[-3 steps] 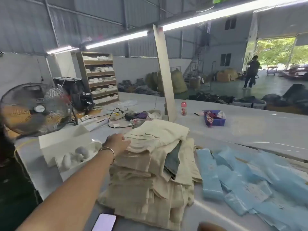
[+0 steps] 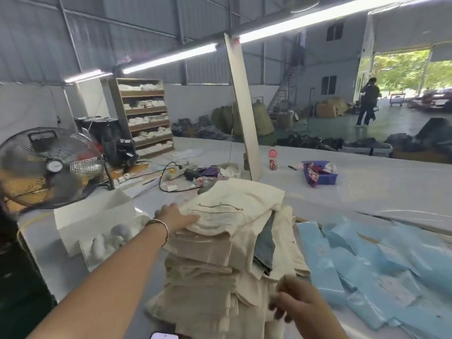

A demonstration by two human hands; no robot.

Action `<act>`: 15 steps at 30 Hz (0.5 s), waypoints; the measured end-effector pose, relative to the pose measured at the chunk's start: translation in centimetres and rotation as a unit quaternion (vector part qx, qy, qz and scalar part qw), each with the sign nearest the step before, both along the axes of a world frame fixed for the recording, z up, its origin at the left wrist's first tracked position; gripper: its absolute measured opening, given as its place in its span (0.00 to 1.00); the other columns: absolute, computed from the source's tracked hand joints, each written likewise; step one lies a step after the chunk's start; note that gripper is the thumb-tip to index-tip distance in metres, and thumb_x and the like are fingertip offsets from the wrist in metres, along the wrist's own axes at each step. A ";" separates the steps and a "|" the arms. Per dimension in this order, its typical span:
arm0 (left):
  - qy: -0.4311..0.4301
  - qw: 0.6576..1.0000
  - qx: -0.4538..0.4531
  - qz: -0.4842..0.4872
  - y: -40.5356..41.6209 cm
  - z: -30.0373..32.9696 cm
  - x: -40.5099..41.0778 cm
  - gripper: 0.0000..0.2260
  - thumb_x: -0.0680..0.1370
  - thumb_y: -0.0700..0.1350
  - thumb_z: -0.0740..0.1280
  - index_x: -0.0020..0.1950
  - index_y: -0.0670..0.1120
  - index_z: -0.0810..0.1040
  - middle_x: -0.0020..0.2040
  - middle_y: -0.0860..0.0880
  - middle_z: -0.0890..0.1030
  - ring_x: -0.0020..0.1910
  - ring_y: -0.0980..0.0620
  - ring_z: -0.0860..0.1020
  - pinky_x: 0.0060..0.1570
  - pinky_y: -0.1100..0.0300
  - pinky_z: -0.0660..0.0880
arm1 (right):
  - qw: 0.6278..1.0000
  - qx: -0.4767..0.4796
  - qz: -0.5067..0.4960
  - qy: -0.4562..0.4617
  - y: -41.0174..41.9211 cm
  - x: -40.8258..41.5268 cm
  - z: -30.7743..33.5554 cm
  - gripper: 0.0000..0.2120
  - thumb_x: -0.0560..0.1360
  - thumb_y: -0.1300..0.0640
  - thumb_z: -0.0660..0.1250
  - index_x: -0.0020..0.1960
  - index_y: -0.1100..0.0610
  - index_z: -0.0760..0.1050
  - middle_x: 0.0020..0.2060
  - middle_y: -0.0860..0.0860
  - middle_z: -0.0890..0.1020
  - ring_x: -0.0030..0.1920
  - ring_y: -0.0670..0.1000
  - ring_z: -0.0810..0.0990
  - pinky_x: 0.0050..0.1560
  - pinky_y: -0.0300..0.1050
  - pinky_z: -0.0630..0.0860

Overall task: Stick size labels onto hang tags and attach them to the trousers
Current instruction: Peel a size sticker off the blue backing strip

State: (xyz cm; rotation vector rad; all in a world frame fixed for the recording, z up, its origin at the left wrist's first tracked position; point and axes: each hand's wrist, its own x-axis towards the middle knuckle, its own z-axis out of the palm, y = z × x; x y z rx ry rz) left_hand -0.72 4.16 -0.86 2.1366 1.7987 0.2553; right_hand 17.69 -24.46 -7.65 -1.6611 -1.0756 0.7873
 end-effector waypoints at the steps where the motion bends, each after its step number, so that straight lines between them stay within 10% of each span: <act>1: -0.022 0.998 -0.050 0.013 0.7 -0.2 -0.2 0.46 0.70 0.69 0.68 0.76 0.42 0.59 0.73 0.40 0.65 0.71 0.39 0.66 0.68 0.49 0.68 | 0.999 0.017 -0.038 0.013 2.8 -0.5 1.9 0.08 0.72 0.66 0.68 0.36 0.61 0.73 0.32 0.57 0.82 0.32 0.51 0.79 0.36 0.43 0.72; 8: -0.165 0.976 -0.134 -0.046 5.1 -2.1 0.0 0.31 0.59 0.68 0.77 0.50 0.48 0.75 0.46 0.53 0.79 0.44 0.54 0.78 0.38 0.62 0.73 | 0.955 -0.039 -0.148 0.253 15.4 1.3 4.4 0.17 0.72 0.49 0.73 0.50 0.60 0.70 0.44 0.56 0.76 0.43 0.57 0.78 0.36 0.47 0.77; 10: -0.153 0.978 -0.126 -0.056 5.8 -2.1 0.2 0.35 0.56 0.69 0.78 0.53 0.48 0.76 0.49 0.51 0.82 0.47 0.52 0.79 0.45 0.58 0.77 | 0.941 -0.081 -0.145 0.293 17.1 2.0 4.1 0.24 0.68 0.44 0.75 0.53 0.57 0.70 0.50 0.55 0.74 0.49 0.59 0.77 0.38 0.48 0.78; 15: -0.207 0.969 -0.133 -0.025 6.3 -1.2 0.7 0.28 0.58 0.58 0.82 0.46 0.43 0.75 0.46 0.47 0.81 0.44 0.50 0.79 0.40 0.59 0.76 | 0.923 -0.079 -0.163 0.338 19.2 1.6 4.5 0.14 0.66 0.53 0.78 0.46 0.55 0.76 0.35 0.54 0.75 0.28 0.50 0.67 0.29 0.39 0.64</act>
